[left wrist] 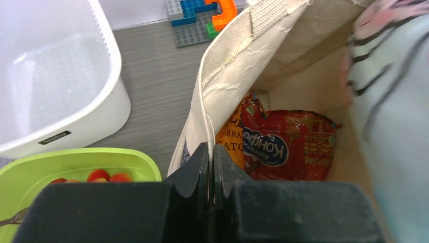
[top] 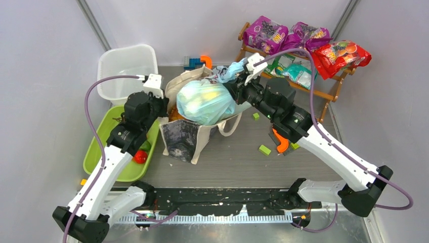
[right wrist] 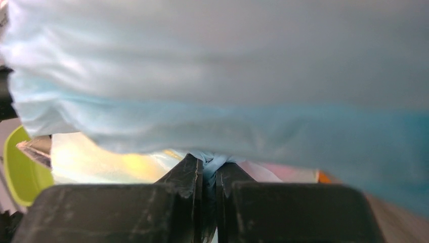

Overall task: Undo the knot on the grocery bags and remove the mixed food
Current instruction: Pick up the takeout bag from the takeout bag, then move the takeout bag to the center of the board.

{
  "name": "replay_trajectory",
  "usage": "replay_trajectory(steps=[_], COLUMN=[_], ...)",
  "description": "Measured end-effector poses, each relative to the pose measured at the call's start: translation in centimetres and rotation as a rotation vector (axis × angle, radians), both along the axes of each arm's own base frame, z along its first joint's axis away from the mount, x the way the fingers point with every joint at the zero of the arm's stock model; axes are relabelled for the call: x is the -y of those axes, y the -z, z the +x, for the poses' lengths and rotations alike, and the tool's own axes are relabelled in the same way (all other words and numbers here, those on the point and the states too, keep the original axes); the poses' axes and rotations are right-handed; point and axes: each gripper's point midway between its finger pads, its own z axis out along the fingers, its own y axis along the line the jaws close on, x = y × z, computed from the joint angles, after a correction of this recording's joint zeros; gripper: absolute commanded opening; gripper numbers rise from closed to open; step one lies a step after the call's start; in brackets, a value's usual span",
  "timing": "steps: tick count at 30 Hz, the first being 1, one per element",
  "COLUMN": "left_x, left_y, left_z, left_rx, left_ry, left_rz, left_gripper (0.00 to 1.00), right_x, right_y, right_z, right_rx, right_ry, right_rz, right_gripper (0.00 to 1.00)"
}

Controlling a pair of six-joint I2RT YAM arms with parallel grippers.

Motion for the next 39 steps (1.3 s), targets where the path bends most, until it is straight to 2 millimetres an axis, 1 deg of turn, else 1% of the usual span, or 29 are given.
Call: replay_trajectory(steps=[4,7,13,14,15,16,17,18,19,21,22,23,24,25,26,29,31,32,33,34,36,37,39], left_x=[-0.9,-1.7,-3.1,-3.3,-3.5,-3.7,-3.8,-3.8,-3.8,-3.5,-3.4,-3.2,-3.0,-2.6,-2.1,0.7,3.1,4.4,5.6,6.6,8.9,10.1,12.2], left_y=[0.4,0.7,1.3,1.4,1.4,1.4,1.4,1.4,1.4,1.4,1.2,0.9,0.5,-0.3,-1.3,-5.5,-8.5,-9.8,-10.7,-11.3,-12.5,-12.7,-11.6], left_z=[0.3,0.4,0.5,0.5,0.6,0.6,0.6,0.6,0.5,0.2,0.0,-0.2,-0.5,-0.9,-1.3,-3.0,-4.6,-5.5,-6.2,-6.8,-8.2,-8.6,-8.6], left_rx=[-0.015,-0.026,-0.047,-0.047,-0.047,-0.045,-0.044,-0.042,-0.043,-0.043,-0.037,-0.026,-0.014,0.005,0.027,0.123,0.192,0.218,0.23,0.237,0.242,0.233,0.188], left_ry=[-0.039,-0.072,-0.135,-0.146,-0.154,-0.159,-0.16,-0.159,-0.15,-0.118,-0.108,-0.085,-0.067,-0.039,-0.004,0.146,0.271,0.338,0.403,0.455,0.573,0.624,0.698], left_rz=[0.014,0.027,0.058,0.066,0.071,0.082,0.09,0.101,0.114,0.122,0.12,0.122,0.12,0.122,0.119,0.096,0.06,0.041,0.025,0.014,0.003,0.011,0.049], left_gripper=[0.0,0.0,0.0,0.03,0.14,0.3,0.49,0.63,0.74,0.87,0.9,0.91,0.91,0.91,0.92,0.94,0.95,0.95,0.96,0.96,0.99,0.99,1.0], right_x=[1.9,3.7,8.4,9.3,10.1,11.1,12.1,13.1,13.9,15.5,16.0,16.4,16.8,17.0,17.4,17.6,17.5,17.6,17.5,17.4,17.6,17.8,18.3], right_y=[-2.4,-4.5,-10.0,-10.7,-11.1,-11.5,-11.9,-12.2,-12.4,-12.5,-12.2,-11.8,-10.9,-10.2,-9.0,-5.0,-1.9,-0.6,0.5,1.9,3.9,4.7,5.5], right_z=[0.4,0.3,-1.2,-1.6,-1.9,-2.3,-2.7,-3.1,-3.4,-4.1,-4.4,-4.6,-4.7,-4.7,-4.9,-4.7,-4.3,-4.2,-4.0,-3.8,-3.8,-3.8,-4.2], right_rx=[0.057,0.105,0.21,0.224,0.233,0.243,0.249,0.256,0.26,0.265,0.263,0.26,0.251,0.243,0.231,0.181,0.136,0.116,0.1,0.079,0.046,0.034,0.019], right_ry=[0.08,0.141,0.269,0.293,0.313,0.339,0.366,0.393,0.412,0.454,0.465,0.475,0.486,0.494,0.503,0.52,0.534,0.54,0.542,0.546,0.556,0.561,0.57], right_rz=[-0.031,-0.038,-0.007,0.001,0.004,0.008,0.01,0.013,0.017,0.032,0.034,0.034,0.028,0.019,0.012,-0.037,-0.091,-0.111,-0.13,-0.154,-0.197,-0.207,-0.212], right_gripper=[0.05,0.05,0.05,0.05,0.05,0.05,0.05,0.05,0.05,0.05,0.05,0.05,0.05,0.05,0.05,0.05,0.05,0.05,0.05,0.05,0.05,0.05,0.05])
